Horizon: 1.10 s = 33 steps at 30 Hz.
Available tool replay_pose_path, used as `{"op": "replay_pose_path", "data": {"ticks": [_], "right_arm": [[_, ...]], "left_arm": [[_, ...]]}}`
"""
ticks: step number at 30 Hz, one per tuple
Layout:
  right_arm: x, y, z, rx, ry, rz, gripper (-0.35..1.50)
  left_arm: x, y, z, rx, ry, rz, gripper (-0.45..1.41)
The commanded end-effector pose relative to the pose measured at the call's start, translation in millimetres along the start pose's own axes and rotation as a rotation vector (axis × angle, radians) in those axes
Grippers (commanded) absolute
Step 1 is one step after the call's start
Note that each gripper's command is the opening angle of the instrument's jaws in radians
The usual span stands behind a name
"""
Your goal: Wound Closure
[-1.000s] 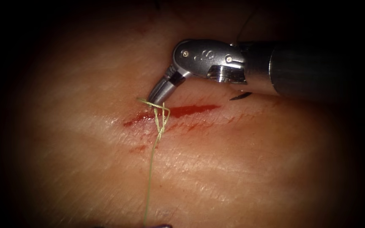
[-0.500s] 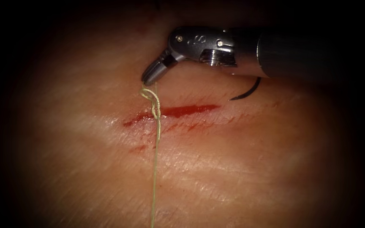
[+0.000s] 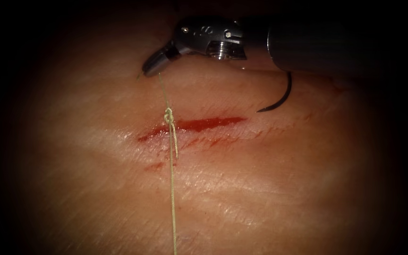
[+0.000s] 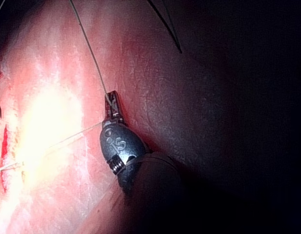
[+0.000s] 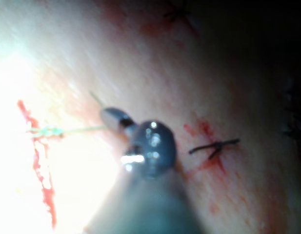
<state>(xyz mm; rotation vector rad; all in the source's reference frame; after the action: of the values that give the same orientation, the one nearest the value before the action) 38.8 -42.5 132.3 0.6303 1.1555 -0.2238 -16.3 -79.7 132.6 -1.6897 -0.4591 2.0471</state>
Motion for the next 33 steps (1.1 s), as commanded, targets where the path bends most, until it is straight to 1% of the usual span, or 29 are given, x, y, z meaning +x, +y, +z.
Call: {"op": "replay_pose_path", "data": {"ticks": [1, 4, 10, 14, 20, 23, 25, 27, 29, 30, 31, 32, 33], "right_arm": [[0.2, 1.1, 0.5, -0.005, -0.001, -0.006, -0.35], [0.2, 1.2, 0.8, -0.011, -0.017, -0.009, -0.35], [0.8, 2.1, 1.2, -0.052, -0.102, -0.047, -0.35], [1.7, 3.2, 1.5, -0.096, -0.117, -0.062, -0.35], [1.9, 3.6, 1.7, -0.096, -0.148, -0.071, -0.35], [1.8, 3.4, 1.6, -0.084, -0.198, -0.098, -0.35], [1.7, 3.0, 1.4, -0.073, -0.250, -0.110, -0.35], [2.0, 2.6, 0.9, -0.101, -0.267, -0.114, -0.35], [2.7, 2.0, 0.1, -0.151, -0.281, -0.110, 0.44], [3.4, 1.6, -0.6, -0.189, -0.289, -0.099, 0.88], [3.9, 1.4, -1.2, -0.218, -0.292, -0.088, 1.10], [4.6, 1.1, -1.7, -0.248, -0.293, -0.072, 1.23], [5.3, 0.9, -2.3, -0.278, -0.293, -0.055, 1.31]], "left_arm": [[-1.1, 0.5, 1.0, -0.014, -0.002, -0.006, -0.45], [-2.2, 1.8, 2.0, -0.042, -0.010, -0.030, -0.45], [-4.2, 4.8, 3.6, -0.106, -0.031, -0.064, -0.45], [-5.0, 6.5, 5.1, -0.159, -0.053, -0.089, -0.45], [-5.4, 7.1, 6.4, -0.216, -0.075, -0.090, -0.45], [-5.3, 6.9, 6.7, -0.214, -0.075, -0.089, -0.45], [-4.8, 6.5, 6.8, -0.198, -0.069, -0.093, -0.45], [-3.8, 5.6, 6.7, -0.178, -0.060, -0.098, -0.45], [-2.7, 4.5, 6.5, -0.156, -0.049, -0.075, -0.45], [-1.9, 3.7, 6.3, -0.145, -0.043, -0.067, -0.45], [-1.3, 3.0, 6.2, -0.134, -0.038, -0.057, -0.45], [-0.6, 2.3, 6.0, -0.125, -0.033, -0.041, -0.45], [0.1, 1.6, 5.9, -0.115, -0.029, -0.032, -0.45]]}}
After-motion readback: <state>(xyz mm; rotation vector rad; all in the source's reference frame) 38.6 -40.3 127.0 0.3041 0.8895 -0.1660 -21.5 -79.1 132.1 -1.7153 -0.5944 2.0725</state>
